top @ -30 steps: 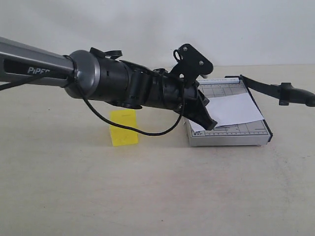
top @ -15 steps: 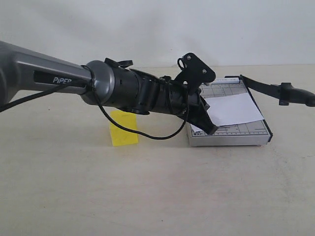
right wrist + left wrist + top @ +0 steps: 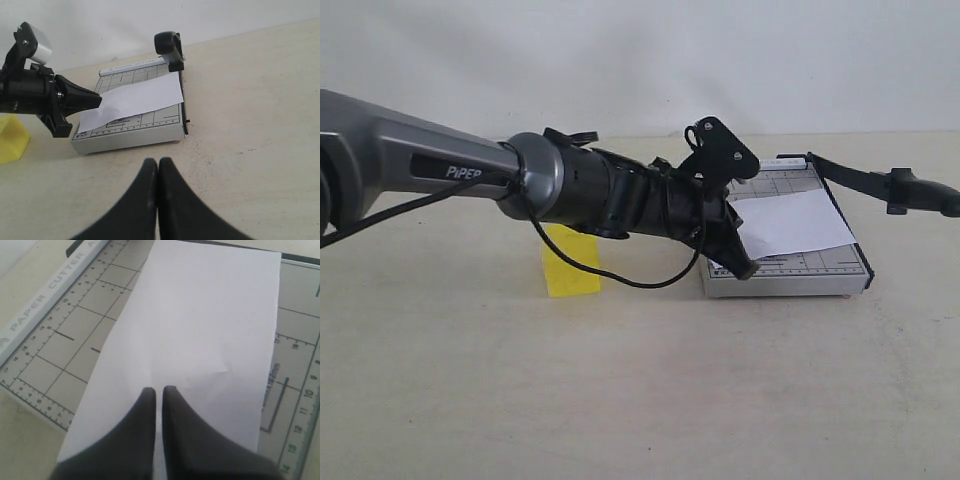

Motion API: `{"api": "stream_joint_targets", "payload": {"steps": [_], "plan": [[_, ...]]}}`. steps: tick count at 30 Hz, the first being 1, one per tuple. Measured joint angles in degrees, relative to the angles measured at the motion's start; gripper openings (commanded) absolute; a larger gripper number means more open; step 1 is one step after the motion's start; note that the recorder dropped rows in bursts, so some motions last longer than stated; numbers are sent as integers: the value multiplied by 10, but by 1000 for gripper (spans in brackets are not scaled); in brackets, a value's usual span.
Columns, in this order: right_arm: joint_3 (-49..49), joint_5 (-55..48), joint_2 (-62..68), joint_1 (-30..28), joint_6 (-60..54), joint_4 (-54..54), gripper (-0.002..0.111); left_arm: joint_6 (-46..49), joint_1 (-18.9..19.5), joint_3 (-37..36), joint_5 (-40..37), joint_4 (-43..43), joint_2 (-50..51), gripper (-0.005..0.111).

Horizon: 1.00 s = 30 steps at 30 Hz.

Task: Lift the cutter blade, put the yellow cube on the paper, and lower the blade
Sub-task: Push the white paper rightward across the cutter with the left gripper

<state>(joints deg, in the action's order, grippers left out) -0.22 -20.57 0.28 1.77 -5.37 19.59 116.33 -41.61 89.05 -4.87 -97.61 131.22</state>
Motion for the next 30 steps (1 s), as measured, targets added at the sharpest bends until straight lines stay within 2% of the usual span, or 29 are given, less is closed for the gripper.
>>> {"api": "stream_joint_targets", "payload": {"steps": [10,21,30], "plan": [[0,0,0,0,0,0,0,1,0,39,0,0,15,5],[0,0,0,0,0,0,0,1,0,42,0,1,38,5],[0,0,0,0,0,0,0,1,-8,47,-31,-5,47,5]]}}
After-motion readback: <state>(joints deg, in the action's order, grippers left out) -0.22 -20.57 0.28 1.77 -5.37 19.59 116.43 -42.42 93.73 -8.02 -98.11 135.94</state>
